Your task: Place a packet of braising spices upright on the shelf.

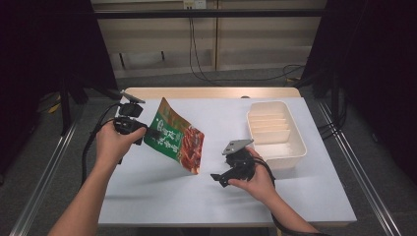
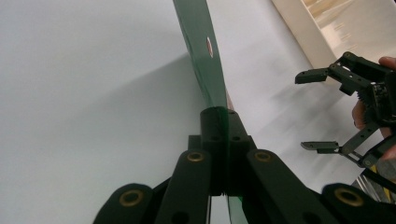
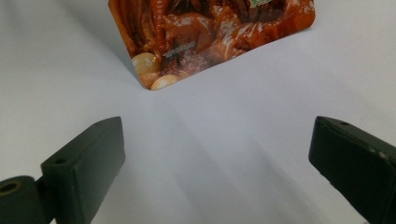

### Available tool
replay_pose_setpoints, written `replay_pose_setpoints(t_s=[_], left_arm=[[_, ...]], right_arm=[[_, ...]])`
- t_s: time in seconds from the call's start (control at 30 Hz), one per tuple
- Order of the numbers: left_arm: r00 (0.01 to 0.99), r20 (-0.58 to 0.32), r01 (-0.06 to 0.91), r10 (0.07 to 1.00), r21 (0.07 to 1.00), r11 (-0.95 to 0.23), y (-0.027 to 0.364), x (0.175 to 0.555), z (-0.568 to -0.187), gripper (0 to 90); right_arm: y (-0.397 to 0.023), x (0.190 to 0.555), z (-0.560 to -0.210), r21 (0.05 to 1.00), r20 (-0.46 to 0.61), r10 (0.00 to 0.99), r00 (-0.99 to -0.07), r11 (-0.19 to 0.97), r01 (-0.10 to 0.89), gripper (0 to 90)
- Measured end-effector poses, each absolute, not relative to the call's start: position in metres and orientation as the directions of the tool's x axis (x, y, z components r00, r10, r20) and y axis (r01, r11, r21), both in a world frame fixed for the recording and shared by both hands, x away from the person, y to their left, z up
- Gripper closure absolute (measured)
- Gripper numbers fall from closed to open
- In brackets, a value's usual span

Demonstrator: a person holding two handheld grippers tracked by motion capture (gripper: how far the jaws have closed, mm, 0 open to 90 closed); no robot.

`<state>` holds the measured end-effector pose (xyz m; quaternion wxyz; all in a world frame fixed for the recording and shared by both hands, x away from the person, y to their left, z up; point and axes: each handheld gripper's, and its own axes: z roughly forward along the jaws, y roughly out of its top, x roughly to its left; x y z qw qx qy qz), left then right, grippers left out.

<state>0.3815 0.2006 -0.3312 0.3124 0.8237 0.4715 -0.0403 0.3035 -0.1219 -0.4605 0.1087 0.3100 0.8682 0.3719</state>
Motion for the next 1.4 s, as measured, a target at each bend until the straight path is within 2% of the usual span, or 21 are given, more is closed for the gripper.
replay_pose_setpoints(t_s=[0.67,0.97,1.4], left_arm=[[0.653,-0.309,0.742,0.691,0.443,-0.503,0.169,0.382,-0.291,90.0],[0.711,-0.273,0.69,0.648,0.446,-0.57,0.156,0.377,-0.276,90.0],[0.775,-0.256,0.625,0.578,0.444,-0.641,0.149,0.374,-0.271,90.0]], right_arm=[[-0.122,0.306,-0.454,0.708,0.064,0.598,-0.799,0.537,0.459,3.0],[-0.12,0.311,-0.446,0.682,0.057,0.529,-0.847,0.599,0.42,3.8],[-0.116,0.334,-0.407,0.667,0.087,0.469,-0.879,0.628,0.401,4.7]])
